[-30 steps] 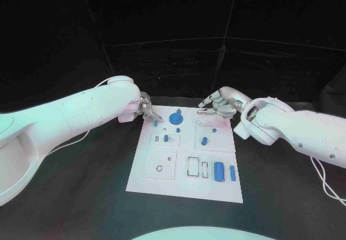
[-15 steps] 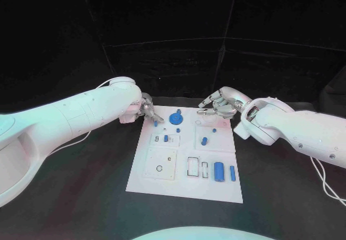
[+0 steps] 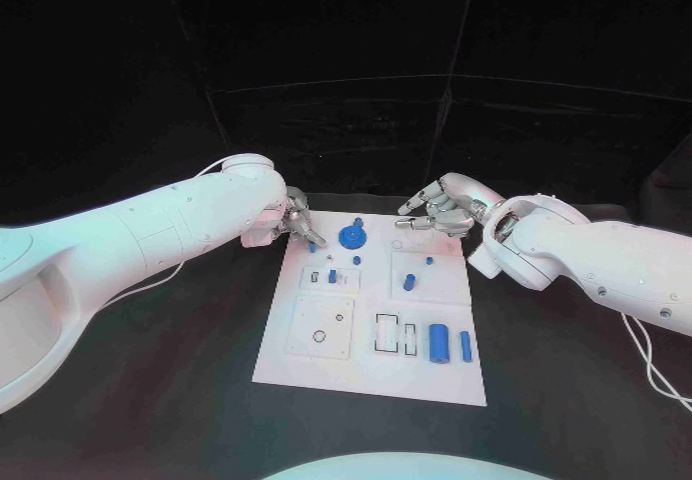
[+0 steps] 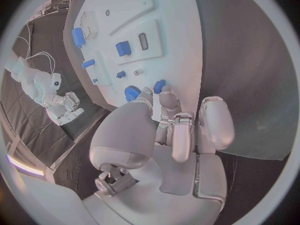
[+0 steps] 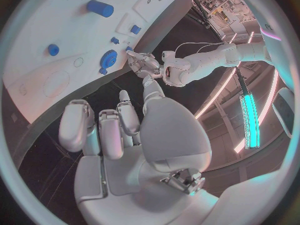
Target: Assemble the parts on the task board
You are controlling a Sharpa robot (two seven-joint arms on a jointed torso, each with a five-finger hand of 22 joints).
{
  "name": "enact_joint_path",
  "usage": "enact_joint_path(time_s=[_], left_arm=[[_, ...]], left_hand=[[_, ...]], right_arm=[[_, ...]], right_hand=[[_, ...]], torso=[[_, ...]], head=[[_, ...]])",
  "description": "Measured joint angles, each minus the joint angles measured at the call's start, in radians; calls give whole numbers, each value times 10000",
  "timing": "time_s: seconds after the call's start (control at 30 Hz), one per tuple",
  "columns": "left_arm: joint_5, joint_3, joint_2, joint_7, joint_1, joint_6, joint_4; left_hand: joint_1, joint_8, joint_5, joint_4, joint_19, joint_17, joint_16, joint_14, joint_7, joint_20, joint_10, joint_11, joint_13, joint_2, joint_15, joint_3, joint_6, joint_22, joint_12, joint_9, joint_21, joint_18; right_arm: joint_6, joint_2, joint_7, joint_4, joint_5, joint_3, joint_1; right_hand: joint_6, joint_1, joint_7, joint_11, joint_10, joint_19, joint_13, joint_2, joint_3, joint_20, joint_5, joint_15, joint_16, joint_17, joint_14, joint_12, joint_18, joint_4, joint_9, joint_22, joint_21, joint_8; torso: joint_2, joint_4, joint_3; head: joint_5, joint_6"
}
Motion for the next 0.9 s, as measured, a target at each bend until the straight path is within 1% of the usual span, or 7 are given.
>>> enact_joint_path(time_s=[0.17, 0.3, 0.43, 0.6, 0.67, 0.8, 0.9], left_arm=[[-3, -3, -1, 0, -1, 44, 5], [-3, -3, -17, 2, -1, 49, 19], [-2, 4, -51, 32, 16, 29, 59], [6, -1, -123, 90, 9, -52, 129], [22, -4, -177, 127, -1, -121, 183], [70, -5, -376, 212, -3, -291, 393], [108, -4, -608, 259, -3, -424, 673]], left_hand=[[290, 0, 0, -181, 0, 0, 0, 0, 0, 0, 37, -37, -34, 183, 0, 181, 0, 15, 0, -52, 38, 0], [1046, -41, -2, -695, 32, 0, 0, 0, -53, -32, 26, -46, -87, 438, 0, 700, 53, 21, 0, -119, 38, 0], [1598, -199, -39, -1202, 36, 0, 0, 23, -27, -36, -21, -85, -206, 497, -23, 1585, -36, 22, -140, -233, 38, 1], [1785, -167, -43, -668, 36, 0, 0, 24, 1, -36, -23, -81, -399, 370, -24, 2166, -79, 53, -302, -235, 38, -1], [1528, -26, 8, -483, 35, 0, 0, 24, 3, -36, -15, -89, -465, 61, -24, 2802, -80, 73, -305, -200, 38, -1], [772, 194, 8, -849, 35, 0, 0, 22, 21, -36, 90, -89, -547, -585, -22, 4451, -98, 94, -308, -9, 38, 0], [459, 308, 23, -975, 35, 0, 0, 22, -15, -36, 92, -88, -562, -784, -22, 5034, -134, 106, -308, 56, 38, 0]], right_arm=[[2, 2, 0, -5, -2, 0, 0], [3, 4, 0, -8, -4, 0, 0], [3, 6, 0, -10, -6, 0, 0], [3, 6, 1, -14, -7, 0, 0], [3, 5, 2, -15, -8, 0, 0], [3, -7, 4, -15, -9, 0, 0], [3, -28, 5, -9, -10, 0, 0]], right_hand=[[0, 0, 0, 0, 0, 0, 0, 0, 0, 0, 0, 0, 0, 0, 0, 0, -3, 0, 0, 0, 0, 0], [0, 0, 0, 0, 0, 0, 1, 0, 0, 0, 0, 0, 0, 0, 0, 0, -4, 0, 0, 1, 0, 0], [0, 0, 0, 0, 0, 0, 1, 0, 0, 0, 0, 0, 0, -1, 0, 0, -5, 0, 0, 1, 0, 0], [0, 0, 0, 0, 0, 0, 1, 0, 0, 0, 0, 0, 0, 0, 0, 0, -6, 0, 0, 1, 0, 0], [0, 0, 0, 0, 0, 0, 1, 0, 0, 0, 0, 0, 0, -1, 0, 0, -7, 0, 0, 1, 0, 0], [0, 0, 0, 0, 0, 0, 1, 0, 0, 0, 0, 0, 0, -1, 0, 0, -6, 0, 0, 1, 0, 0], [0, 0, 0, 0, 0, 0, 2, 0, 0, 0, 0, 0, 0, 1, 0, 0, -7, 0, 0, 2, 0, 0]], torso=[[1, 0, 0], [1, 0, 0], [3, 0, 0], [3, 0, -1], [3, 0, -2], [1, 0, -2], [-5, 1, 2]], head=[[0, -7], [-1, -21], [-2, -31], [-2, -46], [-2, -50], [-2, -54], [-2, -55]])
